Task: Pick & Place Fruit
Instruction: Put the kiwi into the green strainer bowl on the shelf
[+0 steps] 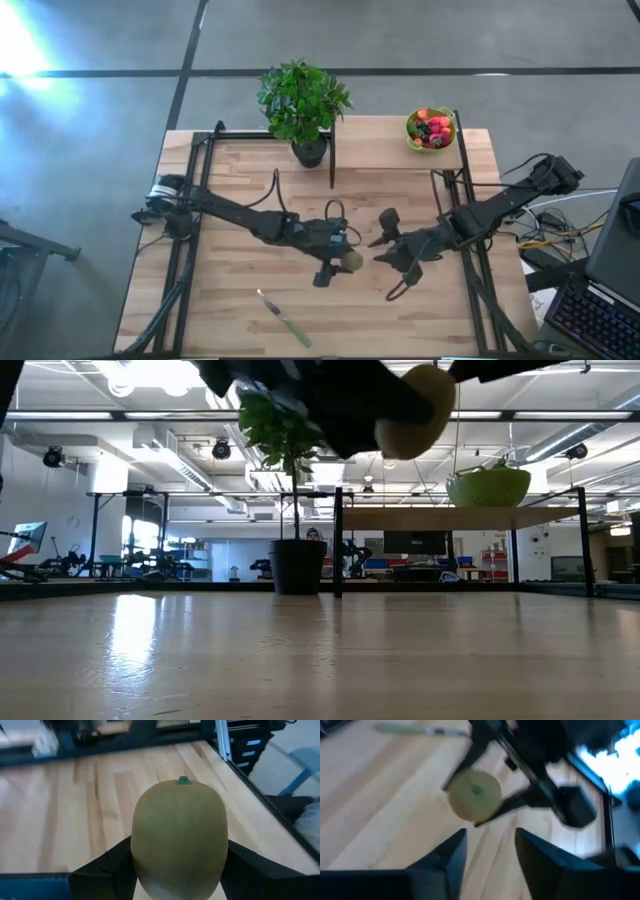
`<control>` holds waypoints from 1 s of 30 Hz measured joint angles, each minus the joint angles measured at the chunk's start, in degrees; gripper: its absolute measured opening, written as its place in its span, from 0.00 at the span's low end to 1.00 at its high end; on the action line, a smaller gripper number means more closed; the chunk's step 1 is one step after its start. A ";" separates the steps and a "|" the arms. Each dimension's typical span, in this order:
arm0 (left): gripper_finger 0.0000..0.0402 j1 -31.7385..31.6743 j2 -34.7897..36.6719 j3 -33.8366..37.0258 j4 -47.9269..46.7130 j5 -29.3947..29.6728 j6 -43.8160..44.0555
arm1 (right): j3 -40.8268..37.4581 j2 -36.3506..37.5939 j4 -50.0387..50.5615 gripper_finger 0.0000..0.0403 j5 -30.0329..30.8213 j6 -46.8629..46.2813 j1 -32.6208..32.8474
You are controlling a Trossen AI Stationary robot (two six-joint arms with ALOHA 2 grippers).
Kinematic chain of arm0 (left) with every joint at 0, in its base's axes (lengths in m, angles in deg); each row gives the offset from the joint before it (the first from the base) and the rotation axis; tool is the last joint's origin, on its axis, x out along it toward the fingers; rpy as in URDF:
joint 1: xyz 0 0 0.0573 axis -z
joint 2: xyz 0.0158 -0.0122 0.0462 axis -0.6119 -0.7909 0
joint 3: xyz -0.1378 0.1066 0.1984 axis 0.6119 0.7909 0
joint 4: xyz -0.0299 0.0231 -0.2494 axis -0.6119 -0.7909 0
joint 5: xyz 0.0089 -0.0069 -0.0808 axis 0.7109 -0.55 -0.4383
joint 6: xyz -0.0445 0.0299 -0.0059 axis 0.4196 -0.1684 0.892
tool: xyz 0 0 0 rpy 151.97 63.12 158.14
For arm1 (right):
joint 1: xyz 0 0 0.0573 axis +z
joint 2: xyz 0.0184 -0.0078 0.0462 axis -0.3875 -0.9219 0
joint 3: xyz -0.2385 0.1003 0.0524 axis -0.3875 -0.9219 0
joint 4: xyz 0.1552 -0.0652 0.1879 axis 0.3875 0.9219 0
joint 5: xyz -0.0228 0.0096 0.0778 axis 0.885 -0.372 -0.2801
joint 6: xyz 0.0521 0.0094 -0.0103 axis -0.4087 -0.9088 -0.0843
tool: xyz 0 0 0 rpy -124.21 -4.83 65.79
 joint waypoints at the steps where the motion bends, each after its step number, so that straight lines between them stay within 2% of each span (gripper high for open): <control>1: 0.57 0.13 -0.57 -0.99 0.13 0.90 -1.54 | 1.19 -0.52 2.36 0.43 0.59 -1.36 -0.02; 5: 0.57 0.69 -2.48 -4.56 0.42 9.10 -6.81 | 6.25 -1.72 9.11 0.55 0.68 -8.26 -0.02; 10: 0.57 0.54 -4.06 -8.98 0.66 17.78 -8.04 | 11.33 -2.01 15.09 0.64 0.77 -11.26 -0.02; 14: 0.57 0.55 -4.39 -11.20 4.45 19.09 -7.76 | 14.21 -1.07 17.46 0.67 1.36 -11.58 -0.02; 19: 0.57 0.53 -4.49 -13.29 7.34 19.66 -8.34 | 16.24 -0.03 19.38 0.70 6.09 -12.00 -0.13; 30: 0.57 0.30 -4.51 -16.04 8.93 19.67 -13.93 | 17.45 0.29 19.58 0.74 7.26 -12.96 -0.72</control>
